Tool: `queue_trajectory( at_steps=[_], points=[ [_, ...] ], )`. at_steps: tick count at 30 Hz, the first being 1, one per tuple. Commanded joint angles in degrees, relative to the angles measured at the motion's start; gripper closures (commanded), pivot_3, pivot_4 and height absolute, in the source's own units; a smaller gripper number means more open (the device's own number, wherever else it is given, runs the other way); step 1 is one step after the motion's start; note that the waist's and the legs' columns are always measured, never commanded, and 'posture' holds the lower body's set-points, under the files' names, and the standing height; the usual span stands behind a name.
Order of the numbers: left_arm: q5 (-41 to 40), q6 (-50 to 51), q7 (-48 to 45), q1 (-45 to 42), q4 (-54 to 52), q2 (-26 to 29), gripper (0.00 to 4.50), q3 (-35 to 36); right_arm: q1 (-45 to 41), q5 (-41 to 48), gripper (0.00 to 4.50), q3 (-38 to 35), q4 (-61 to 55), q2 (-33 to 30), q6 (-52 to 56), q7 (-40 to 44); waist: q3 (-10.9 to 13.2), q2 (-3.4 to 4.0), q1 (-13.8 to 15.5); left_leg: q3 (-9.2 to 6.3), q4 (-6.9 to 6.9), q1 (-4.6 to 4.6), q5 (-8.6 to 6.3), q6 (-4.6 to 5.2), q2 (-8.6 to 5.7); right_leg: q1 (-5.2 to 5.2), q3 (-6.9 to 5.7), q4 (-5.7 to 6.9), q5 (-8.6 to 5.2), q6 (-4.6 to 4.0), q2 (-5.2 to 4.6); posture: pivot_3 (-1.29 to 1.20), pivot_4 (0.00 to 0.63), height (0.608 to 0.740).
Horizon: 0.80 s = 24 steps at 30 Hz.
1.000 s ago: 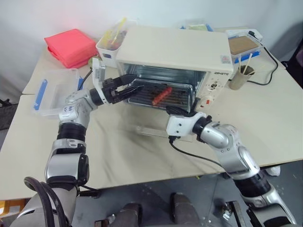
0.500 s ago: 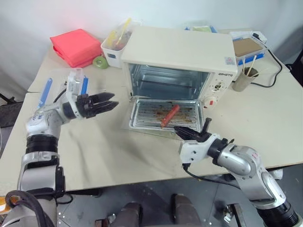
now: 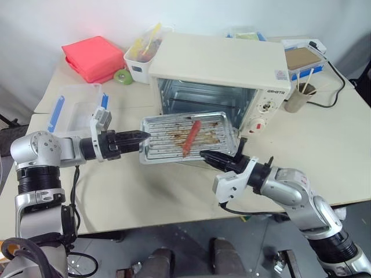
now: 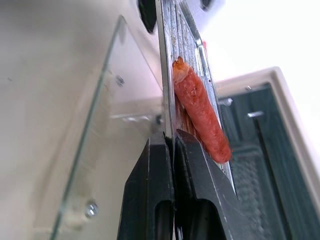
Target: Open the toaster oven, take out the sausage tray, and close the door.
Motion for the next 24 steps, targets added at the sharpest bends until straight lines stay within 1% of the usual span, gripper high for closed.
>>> queue_trajectory(
  at_steps=[1,2,3,5,9,11,12,14,15,17,20,23,24],
  points=[
    [-4.1,1.5,3.9,-0.4,-2.6,-1.4,0.61,3.7,-3.0,2.2,4.39,0.7,1.1,0.9,-2.8,0.2,0.0,0.0,0.0,0.01,0.0,0.0,0.0,0.0,0.0,0.0,-0.01,-0.02,0.0,0.0,0.0,0.0,0.15,0.74],
    [-5.3,1.5,4.8,0.6,-3.4,-1.4,0.61,3.2,-3.3,2.2,4.39,0.8,1.5,0.9,-3.1,0.4,0.0,0.0,0.0,0.0,0.0,0.01,0.0,-0.01,0.01,0.0,-0.01,-0.01,0.0,0.0,0.0,0.0,0.15,0.74],
    [-6.3,1.5,5.6,1.2,-4.0,-1.4,1.01,2.8,-3.5,2.2,4.4,0.9,1.7,0.9,-3.3,0.4,0.0,-0.01,0.0,0.0,0.0,0.01,-0.01,-0.02,0.02,0.0,-0.01,-0.02,0.0,0.0,0.0,0.0,0.15,0.74],
    [-8.4,1.5,7.9,2.0,-4.4,-2.0,1.46,3.1,-3.9,2.7,4.4,1.0,2.1,1.0,-3.6,0.7,0.0,-0.01,0.0,0.01,0.01,0.03,-0.03,-0.04,0.01,0.0,0.01,-0.01,0.01,-0.01,-0.01,0.0,0.15,0.74],
    [-12.9,1.5,13.1,2.9,-5.0,-3.2,2.72,3.5,-4.2,3.0,4.4,1.5,2.4,1.6,-3.8,1.2,0.0,-0.01,0.1,0.0,0.02,0.02,-0.03,-0.05,0.0,0.0,0.01,-0.02,0.01,-0.02,-0.01,0.0,0.15,0.74],
    [-15.9,1.5,16.0,3.1,-4.2,-3.8,3.31,4.7,-4.1,3.4,4.4,1.6,2.6,1.8,-4.0,1.5,0.0,-0.01,0.1,0.0,0.03,0.03,-0.03,-0.04,0.0,0.0,0.02,-0.02,0.01,-0.02,-0.01,0.0,0.15,0.74],
    [-17.4,1.5,17.6,3.3,-3.8,-4.0,3.69,5.3,-4.1,3.6,4.4,1.6,2.6,1.9,-3.9,1.7,0.0,-0.01,0.1,0.0,0.03,0.03,-0.03,-0.04,0.0,0.0,0.02,-0.02,0.02,-0.02,-0.01,0.0,0.15,0.74],
    [-20.1,1.5,20.8,3.9,-3.4,-3.8,4.27,5.9,-3.7,4.4,4.4,1.6,2.8,2.2,-3.2,2.1,0.0,-0.01,0.1,0.0,0.02,0.03,-0.03,-0.04,0.01,0.0,0.02,-0.02,0.02,-0.02,0.0,0.0,0.15,0.74],
    [-21.6,1.5,22.9,3.9,-2.5,-3.7,4.48,6.7,-3.3,6.2,4.4,1.1,2.6,2.7,-2.3,2.4,0.0,-0.01,0.1,0.0,0.02,0.05,-0.03,-0.05,0.01,0.0,0.03,-0.01,0.02,-0.02,0.0,0.0,0.15,0.74],
    [-25.6,1.5,26.8,3.8,-0.2,-3.2,4.48,8.1,-2.7,9.3,4.4,0.7,2.0,3.2,0.1,3.8,0.0,-0.01,0.1,0.0,0.02,0.06,-0.03,-0.05,0.01,0.0,0.03,-0.01,0.02,-0.02,0.0,0.0,0.15,0.74],
    [-32.4,1.5,31.6,4.7,2.4,-1.7,4.5,9.7,-2.5,11.4,3.73,-0.7,1.2,3.0,-0.8,3.6,0.0,-0.01,0.0,0.0,0.02,0.06,-0.03,-0.05,0.01,0.0,0.04,-0.01,0.02,-0.03,0.0,0.0,0.15,0.74],
    [-39.9,1.5,35.0,7.3,3.6,0.9,4.5,9.7,-1.5,12.1,2.76,-2.3,1.0,1.2,-2.0,3.8,0.0,-0.01,-0.1,-0.07,0.0,0.13,-0.06,-0.09,-0.02,-0.04,0.05,-0.02,0.02,-0.03,0.01,0.0,0.15,0.74],
    [-43.1,1.5,35.1,10.2,3.9,2.9,4.5,10.1,1.0,15.9,2.47,-5.0,1.1,-0.5,-3.5,4.6,0.0,-0.02,-0.1,-0.07,-0.02,0.16,-0.06,-0.09,-0.02,-0.04,0.07,-0.02,0.02,-0.03,0.0,0.0,0.15,0.74]
  ],
)
